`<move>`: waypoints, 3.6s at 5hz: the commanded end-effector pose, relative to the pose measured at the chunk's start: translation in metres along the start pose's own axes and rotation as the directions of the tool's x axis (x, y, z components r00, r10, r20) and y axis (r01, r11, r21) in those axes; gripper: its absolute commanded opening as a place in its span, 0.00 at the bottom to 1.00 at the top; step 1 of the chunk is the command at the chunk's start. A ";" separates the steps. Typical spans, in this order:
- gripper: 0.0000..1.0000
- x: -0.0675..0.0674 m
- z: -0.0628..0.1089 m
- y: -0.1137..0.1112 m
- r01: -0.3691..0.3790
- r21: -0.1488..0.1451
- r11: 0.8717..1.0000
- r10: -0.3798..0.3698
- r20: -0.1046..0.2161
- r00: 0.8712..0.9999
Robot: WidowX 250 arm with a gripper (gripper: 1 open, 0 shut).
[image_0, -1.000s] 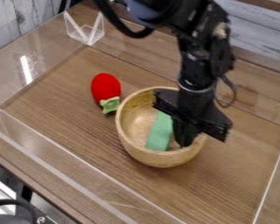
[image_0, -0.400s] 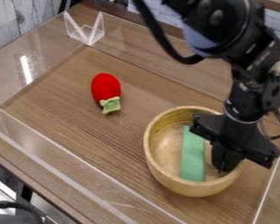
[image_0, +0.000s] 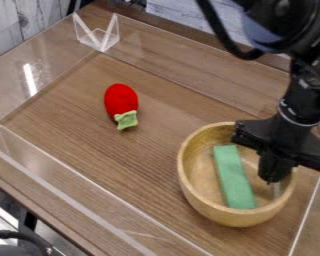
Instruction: Remove the green block from the brown bowl and put it on the table
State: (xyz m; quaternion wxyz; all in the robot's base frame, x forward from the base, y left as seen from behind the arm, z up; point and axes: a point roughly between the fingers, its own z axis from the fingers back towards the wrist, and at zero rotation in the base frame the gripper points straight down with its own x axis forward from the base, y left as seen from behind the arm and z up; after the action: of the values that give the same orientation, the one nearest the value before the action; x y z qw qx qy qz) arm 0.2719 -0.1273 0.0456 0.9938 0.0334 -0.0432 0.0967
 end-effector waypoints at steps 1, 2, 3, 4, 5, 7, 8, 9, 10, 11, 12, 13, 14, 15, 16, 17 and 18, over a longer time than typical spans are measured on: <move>1.00 0.002 0.017 -0.021 -0.023 -0.031 0.999 0.025 0.037 0.999; 1.00 -0.004 0.023 -0.029 -0.049 -0.024 0.999 0.050 0.034 0.998; 1.00 0.001 0.037 -0.026 -0.034 -0.013 0.999 0.034 0.042 0.999; 1.00 0.006 0.052 -0.025 -0.014 -0.004 1.000 0.014 0.056 0.998; 1.00 0.017 0.065 -0.017 0.006 -0.003 1.000 -0.005 0.064 0.998; 1.00 0.021 0.075 -0.001 0.010 0.005 1.000 -0.010 0.056 0.998; 1.00 0.012 0.072 0.001 -0.009 0.002 1.000 0.009 0.044 0.999; 1.00 0.015 0.081 0.003 0.002 -0.007 1.000 -0.002 0.040 0.999; 1.00 0.018 0.089 0.004 0.015 -0.019 1.000 -0.014 0.038 0.999; 1.00 0.019 0.084 0.005 0.012 -0.029 0.999 -0.011 0.034 0.999; 1.00 0.020 0.078 0.005 0.008 -0.038 0.999 -0.007 0.029 1.000; 1.00 0.019 0.066 0.002 -0.024 -0.039 0.999 0.024 0.022 0.999; 1.00 0.019 0.055 -0.002 -0.053 -0.038 0.998 0.053 0.013 0.998; 1.00 0.017 0.046 -0.006 -0.089 -0.036 0.995 0.089 0.004 0.996; 1.00 0.018 0.040 -0.007 -0.126 -0.035 0.991 0.126 0.003 0.992; 1.00 0.017 0.036 -0.008 -0.164 -0.027 0.986 0.164 0.000 0.986; 1.00 0.012 0.017 -0.002 -0.169 -0.016 0.985 0.169 -0.022 0.985</move>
State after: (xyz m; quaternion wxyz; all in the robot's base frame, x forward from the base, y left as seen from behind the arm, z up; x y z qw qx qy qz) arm 0.2778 -0.1268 0.0529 0.9835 0.0322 -0.0207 0.1770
